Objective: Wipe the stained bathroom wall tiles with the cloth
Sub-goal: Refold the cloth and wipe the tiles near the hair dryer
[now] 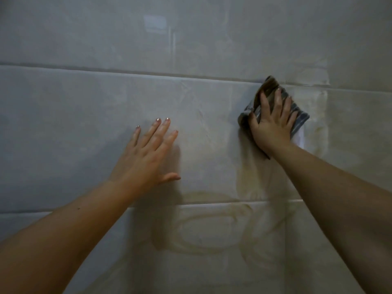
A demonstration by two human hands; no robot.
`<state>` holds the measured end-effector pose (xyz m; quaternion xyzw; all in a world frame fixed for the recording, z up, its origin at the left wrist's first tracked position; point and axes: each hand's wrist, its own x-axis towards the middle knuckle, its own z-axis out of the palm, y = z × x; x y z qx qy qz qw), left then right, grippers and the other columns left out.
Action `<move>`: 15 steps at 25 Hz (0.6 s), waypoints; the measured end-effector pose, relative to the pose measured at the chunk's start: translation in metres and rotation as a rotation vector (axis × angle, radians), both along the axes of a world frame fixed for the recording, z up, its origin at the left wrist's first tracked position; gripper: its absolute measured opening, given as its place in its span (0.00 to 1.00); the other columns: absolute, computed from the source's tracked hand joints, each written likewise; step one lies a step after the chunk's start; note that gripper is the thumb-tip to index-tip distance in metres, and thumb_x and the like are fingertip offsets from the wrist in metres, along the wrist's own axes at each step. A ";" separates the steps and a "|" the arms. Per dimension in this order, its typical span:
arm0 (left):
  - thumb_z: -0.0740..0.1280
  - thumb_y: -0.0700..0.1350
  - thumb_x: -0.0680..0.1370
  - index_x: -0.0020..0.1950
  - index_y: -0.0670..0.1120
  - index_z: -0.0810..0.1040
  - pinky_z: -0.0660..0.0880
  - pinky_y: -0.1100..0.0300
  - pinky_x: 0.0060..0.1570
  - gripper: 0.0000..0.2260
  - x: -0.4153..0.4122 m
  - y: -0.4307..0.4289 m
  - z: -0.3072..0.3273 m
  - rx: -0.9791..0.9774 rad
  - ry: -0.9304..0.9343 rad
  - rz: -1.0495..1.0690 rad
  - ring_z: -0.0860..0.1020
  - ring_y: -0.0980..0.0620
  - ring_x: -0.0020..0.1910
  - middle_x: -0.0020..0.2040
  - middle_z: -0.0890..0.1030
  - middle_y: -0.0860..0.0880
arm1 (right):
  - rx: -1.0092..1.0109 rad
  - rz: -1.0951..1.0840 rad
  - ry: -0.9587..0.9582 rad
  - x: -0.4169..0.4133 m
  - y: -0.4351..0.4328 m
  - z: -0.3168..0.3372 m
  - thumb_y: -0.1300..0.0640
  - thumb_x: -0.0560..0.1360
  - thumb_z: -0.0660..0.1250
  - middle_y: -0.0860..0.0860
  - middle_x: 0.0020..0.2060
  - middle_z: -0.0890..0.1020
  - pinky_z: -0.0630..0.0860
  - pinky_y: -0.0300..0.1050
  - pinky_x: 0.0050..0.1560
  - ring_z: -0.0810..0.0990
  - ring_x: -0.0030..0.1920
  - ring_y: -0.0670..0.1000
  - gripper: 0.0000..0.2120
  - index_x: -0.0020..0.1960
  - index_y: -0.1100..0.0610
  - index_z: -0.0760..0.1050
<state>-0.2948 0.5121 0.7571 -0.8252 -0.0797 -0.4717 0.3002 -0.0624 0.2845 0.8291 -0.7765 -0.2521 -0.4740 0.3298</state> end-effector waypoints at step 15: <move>0.54 0.63 0.77 0.77 0.42 0.63 0.56 0.37 0.74 0.35 -0.008 0.033 -0.055 0.060 -0.058 -0.009 0.57 0.41 0.78 0.79 0.59 0.40 | -0.022 -0.041 -0.426 -0.035 0.066 -0.156 0.42 0.73 0.60 0.57 0.76 0.61 0.49 0.68 0.73 0.55 0.76 0.64 0.30 0.74 0.48 0.65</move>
